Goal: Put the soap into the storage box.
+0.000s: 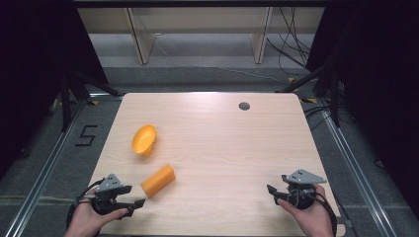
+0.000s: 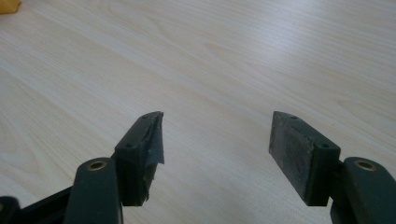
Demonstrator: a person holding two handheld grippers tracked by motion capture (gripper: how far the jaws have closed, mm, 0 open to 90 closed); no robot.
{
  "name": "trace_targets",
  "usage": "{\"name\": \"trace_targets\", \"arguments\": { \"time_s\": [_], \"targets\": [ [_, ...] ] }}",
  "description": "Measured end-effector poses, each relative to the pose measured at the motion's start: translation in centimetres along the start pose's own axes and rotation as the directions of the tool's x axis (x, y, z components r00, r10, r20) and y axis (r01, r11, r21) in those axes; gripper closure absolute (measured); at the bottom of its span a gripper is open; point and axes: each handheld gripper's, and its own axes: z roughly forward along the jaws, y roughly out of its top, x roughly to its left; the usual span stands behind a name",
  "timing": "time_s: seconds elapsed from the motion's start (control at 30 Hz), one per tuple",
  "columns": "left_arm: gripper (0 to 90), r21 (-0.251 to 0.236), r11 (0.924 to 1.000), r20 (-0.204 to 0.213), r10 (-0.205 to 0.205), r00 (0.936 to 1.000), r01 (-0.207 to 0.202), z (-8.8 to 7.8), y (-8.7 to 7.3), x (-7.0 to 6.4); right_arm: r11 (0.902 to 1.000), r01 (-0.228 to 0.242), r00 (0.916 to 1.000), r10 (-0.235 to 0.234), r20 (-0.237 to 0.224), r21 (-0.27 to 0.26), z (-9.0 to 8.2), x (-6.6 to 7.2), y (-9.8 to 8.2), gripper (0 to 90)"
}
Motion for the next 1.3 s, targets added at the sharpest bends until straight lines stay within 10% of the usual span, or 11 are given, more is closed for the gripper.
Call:
{"name": "trace_targets", "arguments": {
  "time_s": [0.33, 0.53, 0.7, 0.97, 1.0, 1.1, 1.27, 1.3],
  "targets": [
    [42.8, -0.032, 0.9995, 0.070, 0.005, 0.9976, -0.002, -0.4, 1.1, -0.2, 0.9998, -0.020, 0.9997, 0.020, 0.012, -0.002, -0.3, 0.2, 0.1, 36.0],
    [39.5, 0.041, 0.9967, 0.006, 0.070, 0.9975, -0.070, -0.8, 1.9, 0.0, 0.9998, -0.017, 0.9998, 0.017, 0.006, -0.005, -0.2, 0.3, 0.0, 36.2],
    [29.9, 0.095, 0.9945, 0.025, 0.041, 0.9988, -0.044, -0.2, 3.1, -0.5, 0.9995, -0.029, 0.9996, 0.029, -0.002, 0.012, -0.3, 0.4, 0.1, 36.2],
    [29.6, 0.222, 0.9746, 0.010, 0.029, 0.9995, -0.031, 0.7, 6.2, -1.2, 0.9993, -0.035, 0.9994, 0.035, 0.000, 0.015, -0.2, 0.3, 0.0, 36.2],
    [29.4, 0.268, 0.9631, 0.027, 0.015, 0.9995, -0.021, 0.8, 6.7, -1.1, 0.9993, -0.035, 0.9994, 0.035, 0.001, 0.015, -0.2, 0.3, 0.0, 36.2],
    [29.2, 0.271, 0.9607, 0.011, 0.061, 0.9981, -0.062, 1.2, 7.7, -1.3, 0.9998, -0.019, 0.9997, 0.019, 0.012, 0.009, -0.2, 0.2, 0.0, 36.2],
    [28.6, 0.326, 0.9398, -0.022, 0.116, 0.9930, -0.102, 2.1, 9.0, -1.4, 0.9982, -0.056, 0.9984, 0.056, 0.005, 0.021, -0.2, 0.5, 0.0, 36.2],
    [28.2, 0.369, 0.9196, -0.001, 0.145, 0.9895, -0.134, 2.4, 9.4, -1.3, 0.9994, -0.031, 0.9995, 0.031, -0.003, 0.018, -0.2, 0.3, 0.0, 36.2]
  ]
}}
